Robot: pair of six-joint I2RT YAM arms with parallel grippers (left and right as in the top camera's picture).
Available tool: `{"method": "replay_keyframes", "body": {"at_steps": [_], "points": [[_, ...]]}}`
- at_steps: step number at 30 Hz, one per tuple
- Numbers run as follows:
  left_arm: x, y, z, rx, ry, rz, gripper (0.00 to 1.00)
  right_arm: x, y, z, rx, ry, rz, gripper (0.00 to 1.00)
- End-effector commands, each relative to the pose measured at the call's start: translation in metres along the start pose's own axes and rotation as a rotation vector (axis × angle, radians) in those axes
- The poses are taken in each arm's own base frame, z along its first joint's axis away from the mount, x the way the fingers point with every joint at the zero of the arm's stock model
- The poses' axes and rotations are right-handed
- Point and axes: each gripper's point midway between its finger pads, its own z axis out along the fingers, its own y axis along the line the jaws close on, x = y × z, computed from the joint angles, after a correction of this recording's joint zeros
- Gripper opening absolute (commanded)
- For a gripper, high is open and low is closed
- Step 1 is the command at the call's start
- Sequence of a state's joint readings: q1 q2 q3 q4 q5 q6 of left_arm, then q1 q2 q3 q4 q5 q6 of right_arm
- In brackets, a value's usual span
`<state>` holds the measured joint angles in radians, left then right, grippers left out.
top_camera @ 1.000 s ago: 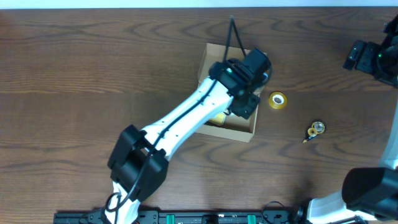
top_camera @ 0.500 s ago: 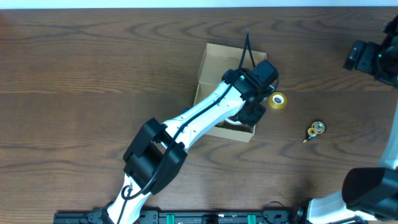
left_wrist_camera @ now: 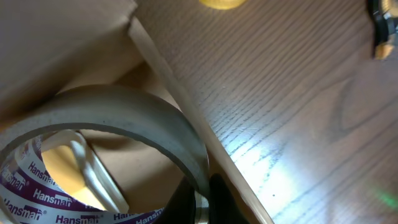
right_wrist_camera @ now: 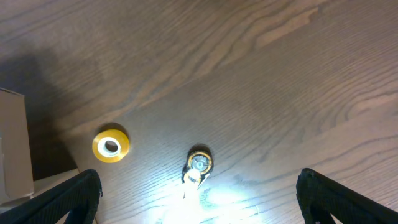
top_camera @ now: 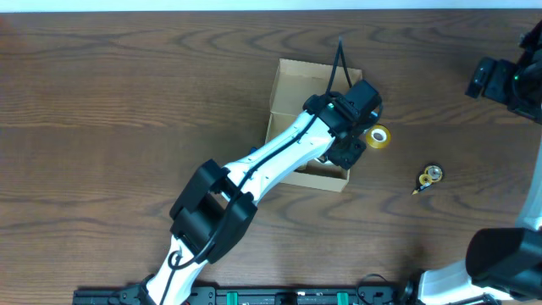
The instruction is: Pack container
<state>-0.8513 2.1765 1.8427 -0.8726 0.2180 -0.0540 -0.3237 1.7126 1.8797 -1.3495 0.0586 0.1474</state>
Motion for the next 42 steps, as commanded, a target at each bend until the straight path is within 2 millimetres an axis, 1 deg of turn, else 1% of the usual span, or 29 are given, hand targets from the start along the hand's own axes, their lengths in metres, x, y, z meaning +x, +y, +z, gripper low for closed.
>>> {"method": "replay_keyframes", "body": {"at_steps": [1,2,3,5,6,7,8,9,13,16,18,20,22,25,28,31,33,36,38,40,42], "points": [[0.001,0.000,0.015,0.009,0.024,0.015,0.06,-0.004,0.000,-0.011,-0.011,-0.029,-0.009,0.99],[0.001,0.000,0.017,0.009,0.028,0.015,0.06,-0.003,0.000,-0.011,-0.011,-0.029,-0.010,0.99],[0.002,0.001,0.019,0.009,0.030,0.014,0.08,-0.003,0.000,-0.011,-0.011,-0.029,-0.010,0.99],[0.002,0.001,0.019,0.009,0.031,0.014,0.26,-0.003,0.000,-0.011,-0.015,-0.029,-0.010,0.99],[0.001,0.001,0.019,0.009,0.028,0.014,0.38,-0.003,0.001,-0.011,-0.017,-0.029,-0.010,0.99],[0.000,0.001,0.019,0.009,0.026,0.014,0.56,-0.003,0.001,-0.011,-0.018,-0.029,-0.010,0.99],[0.000,0.001,0.019,0.010,0.024,0.014,0.67,-0.003,0.001,-0.011,-0.018,-0.029,-0.010,0.99],[0.000,0.001,0.019,0.009,0.024,0.014,0.70,-0.003,0.001,-0.011,-0.018,-0.029,-0.010,0.99],[-0.002,-0.001,0.013,0.010,0.023,0.010,0.71,-0.004,0.001,-0.011,-0.018,-0.029,-0.010,0.99],[-0.009,-0.003,0.000,0.007,0.016,0.012,0.71,-0.004,0.001,-0.011,-0.018,-0.029,-0.010,0.99],[-0.015,-0.003,-0.015,-0.009,0.009,0.013,0.70,-0.003,0.001,-0.011,-0.017,-0.029,-0.010,0.99],[-0.020,0.002,-0.029,-0.057,-0.001,0.013,0.69,-0.003,0.001,-0.011,-0.017,-0.028,-0.010,0.99],[-0.025,0.015,-0.046,-0.149,-0.018,0.001,0.67,-0.003,0.001,-0.011,-0.016,-0.028,-0.015,0.99],[-0.033,0.027,-0.066,-0.229,-0.045,-0.009,0.66,0.001,0.000,-0.007,-0.013,-0.008,-0.018,0.99],[-0.040,0.052,-0.095,-0.309,-0.083,-0.080,0.66,0.017,-0.001,0.008,-0.006,0.060,-0.021,0.99],[-0.044,0.073,-0.120,-0.320,-0.110,-0.153,0.64,0.032,0.004,0.024,-0.033,0.119,-0.022,0.99],[-0.044,0.092,-0.140,-0.330,-0.131,-0.220,0.64,0.046,0.007,0.039,-0.052,0.169,-0.021,0.99],[-0.039,0.121,-0.168,-0.349,-0.155,-0.300,0.64,0.065,0.016,0.063,-0.104,0.226,-0.016,0.99],[-0.032,0.141,-0.186,-0.365,-0.167,-0.346,0.64,0.076,0.025,0.077,-0.152,0.251,-0.012,0.99],[-0.026,0.157,-0.198,-0.389,-0.174,-0.381,0.64,0.084,0.033,0.085,-0.186,0.270,-0.015,0.98],[-0.021,0.172,-0.206,-0.419,-0.182,-0.409,0.64,0.091,0.038,0.088,-0.195,0.286,-0.028,0.98]]}}
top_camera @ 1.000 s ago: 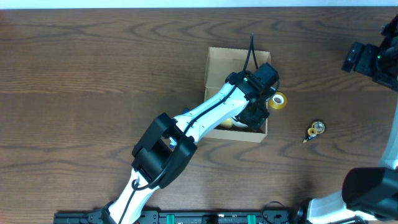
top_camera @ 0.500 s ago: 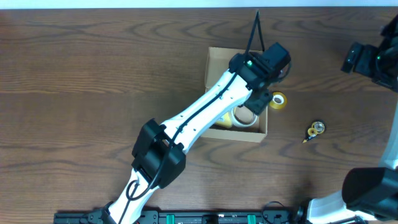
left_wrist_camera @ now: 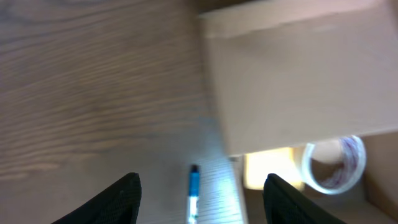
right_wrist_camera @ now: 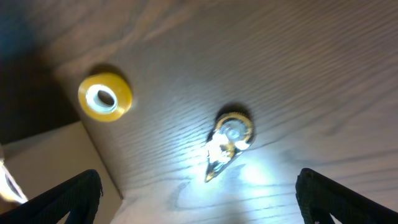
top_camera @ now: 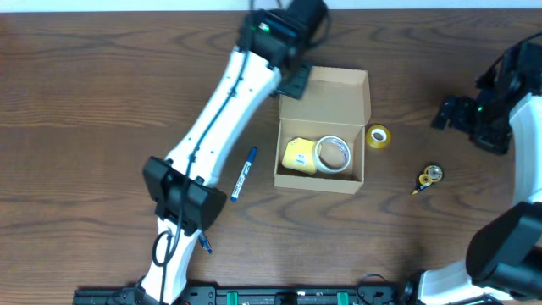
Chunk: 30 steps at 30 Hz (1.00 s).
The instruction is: Pack container
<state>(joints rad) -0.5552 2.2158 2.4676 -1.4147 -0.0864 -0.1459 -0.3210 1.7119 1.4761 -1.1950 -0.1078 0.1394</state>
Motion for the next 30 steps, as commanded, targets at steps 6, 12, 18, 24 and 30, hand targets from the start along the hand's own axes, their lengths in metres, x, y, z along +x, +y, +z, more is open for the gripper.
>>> {"method": "replay_keyframes", "body": {"at_steps": [6,12,18,24,30], "points": [[-0.014,0.071,-0.026,-0.083,-0.079,-0.173,0.64,0.029,0.041,0.021,-0.064,0.073,-0.124,0.94],[-0.003,0.116,-0.023,-0.139,-0.034,-0.295,0.58,0.037,0.056,0.034,-0.007,0.099,-0.210,0.91],[0.006,0.159,-0.023,-0.204,-0.014,-0.387,0.58,0.044,0.050,0.072,0.019,0.219,-0.198,0.79],[0.012,0.173,-0.023,-0.217,0.004,-0.405,0.59,0.044,0.049,0.095,0.025,0.256,-0.203,0.70],[0.010,0.172,-0.023,-0.210,-0.003,-0.402,0.60,0.034,0.055,0.101,0.017,0.217,-0.218,0.73]]}}
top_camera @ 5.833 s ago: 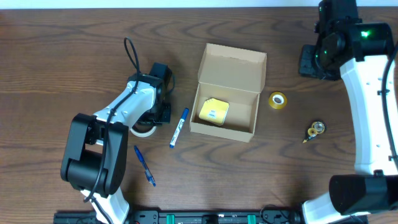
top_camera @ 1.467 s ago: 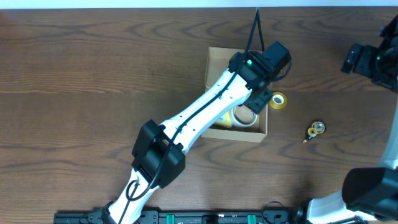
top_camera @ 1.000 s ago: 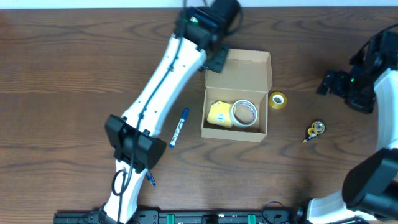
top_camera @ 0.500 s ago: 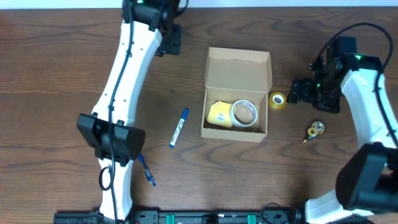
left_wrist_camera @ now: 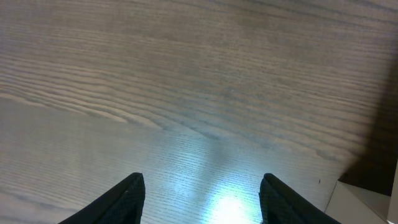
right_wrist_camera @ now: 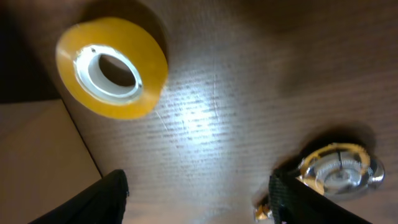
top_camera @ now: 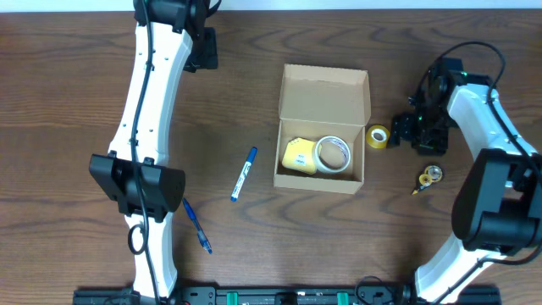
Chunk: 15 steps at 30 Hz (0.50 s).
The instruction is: Pack container
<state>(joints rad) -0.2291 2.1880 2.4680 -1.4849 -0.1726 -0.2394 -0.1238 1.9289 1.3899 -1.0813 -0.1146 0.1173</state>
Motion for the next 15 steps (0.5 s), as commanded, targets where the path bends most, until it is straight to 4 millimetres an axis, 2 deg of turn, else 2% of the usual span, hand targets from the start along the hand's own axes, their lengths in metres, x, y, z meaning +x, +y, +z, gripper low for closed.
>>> {"method": "replay_keyframes", "body": {"at_steps": [1,5,10,13,15], "points": [[-0.005,0.004,-0.018,0.006,-0.048,-0.015,0.59,-0.002,0.002,0.007,0.007,0.005,-0.021,0.74],[-0.006,0.005,-0.023,0.009,-0.058,-0.017,0.60,-0.003,0.001,0.023,0.011,0.041,-0.031,0.74],[-0.006,0.009,-0.040,0.022,-0.093,-0.022,0.63,-0.004,0.008,0.044,0.013,0.084,-0.061,0.73],[-0.005,0.007,-0.050,0.051,-0.109,-0.001,0.64,-0.009,0.018,0.046,0.016,0.081,-0.098,0.72],[-0.005,0.009,-0.057,0.058,-0.123,-0.003,0.64,-0.017,0.026,0.041,0.013,0.056,-0.118,0.73]]}}
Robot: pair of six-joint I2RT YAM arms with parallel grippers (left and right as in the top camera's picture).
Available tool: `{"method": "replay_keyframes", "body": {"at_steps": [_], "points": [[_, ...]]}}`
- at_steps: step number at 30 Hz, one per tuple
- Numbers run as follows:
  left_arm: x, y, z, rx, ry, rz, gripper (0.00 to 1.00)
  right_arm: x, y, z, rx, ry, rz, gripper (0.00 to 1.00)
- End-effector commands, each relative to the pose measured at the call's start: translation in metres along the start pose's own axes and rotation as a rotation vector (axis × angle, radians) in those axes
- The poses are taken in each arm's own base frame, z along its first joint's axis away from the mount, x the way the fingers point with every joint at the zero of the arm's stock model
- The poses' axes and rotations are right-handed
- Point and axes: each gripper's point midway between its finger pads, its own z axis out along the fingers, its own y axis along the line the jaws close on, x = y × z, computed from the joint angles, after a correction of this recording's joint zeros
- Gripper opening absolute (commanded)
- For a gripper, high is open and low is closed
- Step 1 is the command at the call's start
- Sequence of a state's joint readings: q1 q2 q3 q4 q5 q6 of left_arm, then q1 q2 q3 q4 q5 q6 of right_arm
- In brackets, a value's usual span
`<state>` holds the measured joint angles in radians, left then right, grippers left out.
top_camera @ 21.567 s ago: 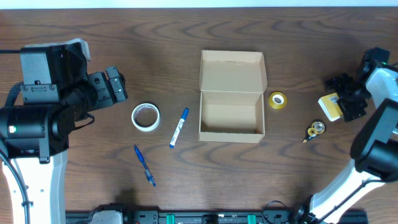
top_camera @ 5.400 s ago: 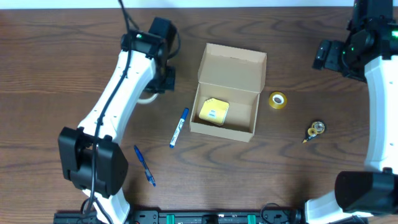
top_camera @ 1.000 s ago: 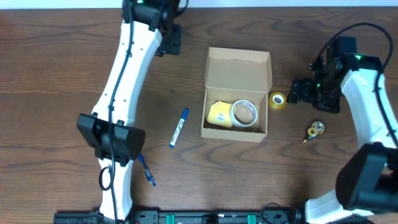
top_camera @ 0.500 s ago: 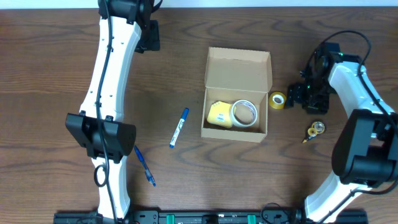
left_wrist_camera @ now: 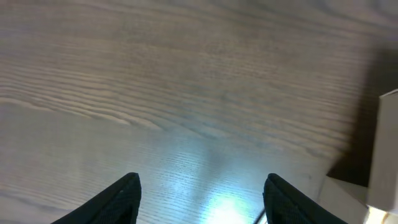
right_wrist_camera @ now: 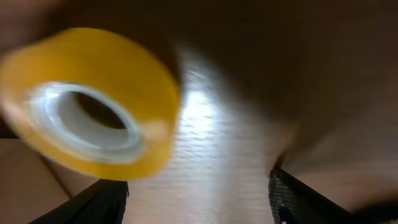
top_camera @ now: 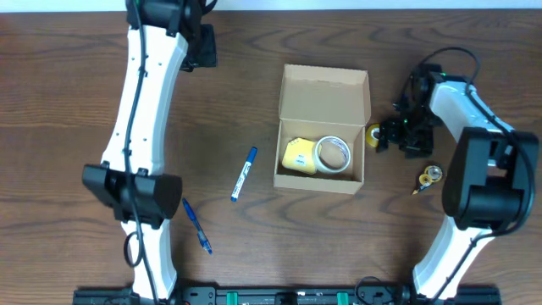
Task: Pack container
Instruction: 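Lower right gripper onto the yellow tape roll and grasp its rim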
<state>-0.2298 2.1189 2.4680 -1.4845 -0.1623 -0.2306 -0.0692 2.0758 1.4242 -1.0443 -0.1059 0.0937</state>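
The open cardboard box [top_camera: 324, 127] stands mid-table and holds a yellow item [top_camera: 296, 156] and a white tape roll [top_camera: 332, 155]. Just right of the box lies a small yellow tape roll [top_camera: 373, 134], large and blurred in the right wrist view [right_wrist_camera: 87, 124]. My right gripper [top_camera: 391, 135] is open, low over the table beside that roll, with the roll ahead and left of its fingertips [right_wrist_camera: 199, 199]. The left gripper [top_camera: 196, 47] is open at the back left over bare wood [left_wrist_camera: 200, 199], holding nothing.
A blue marker [top_camera: 244, 174] lies left of the box and a blue pen [top_camera: 196, 225] nearer the front left. A small yellow and silver dispenser [top_camera: 430, 176] lies right of the box, in front of my right gripper. The box corner [left_wrist_camera: 385, 155] shows in the left wrist view.
My right gripper has moved a little left and closer to the yellow tape roll, which now fills more of its view. The left gripper has hardly shifted.
My left gripper was down in the box with the white tape roll. Then it was open behind the box, the roll left inside, and later at the back left. Meanwhile my right gripper came from the far right edge to the yellow roll.
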Motion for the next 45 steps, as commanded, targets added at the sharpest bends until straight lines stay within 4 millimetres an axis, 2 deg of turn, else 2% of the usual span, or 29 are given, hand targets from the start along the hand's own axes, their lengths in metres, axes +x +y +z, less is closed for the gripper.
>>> {"method": "replay_keyframes", "body": {"at_steps": [1,7,16,27,34,37,43,45], "points": [[-0.005,0.004,-0.029,0.029,-0.065,0.002,0.65,-0.015,0.015,-0.008,-0.007,-0.033,-0.054,0.73],[-0.004,0.005,-0.032,0.030,-0.068,0.005,0.66,-0.025,0.024,-0.039,-0.003,-0.055,-0.072,0.75],[-0.003,0.005,-0.032,0.029,-0.065,0.006,0.66,-0.033,0.011,-0.043,0.058,-0.086,-0.081,0.75],[-0.001,0.006,-0.032,0.027,-0.058,0.011,0.66,-0.041,0.000,-0.042,0.054,-0.110,-0.060,0.75],[0.002,0.007,-0.032,0.023,-0.045,0.014,0.66,-0.039,-0.001,-0.019,0.043,-0.051,-0.059,0.73],[0.002,0.007,-0.032,0.023,-0.044,0.015,0.66,-0.039,-0.001,-0.013,0.044,-0.034,-0.058,0.68],[0.002,0.007,-0.032,0.023,-0.044,0.014,0.66,-0.039,-0.002,-0.013,0.044,-0.037,-0.056,0.56],[0.002,0.007,-0.032,0.023,-0.044,0.014,0.66,-0.040,-0.002,-0.013,0.044,-0.040,-0.057,0.55]]}}
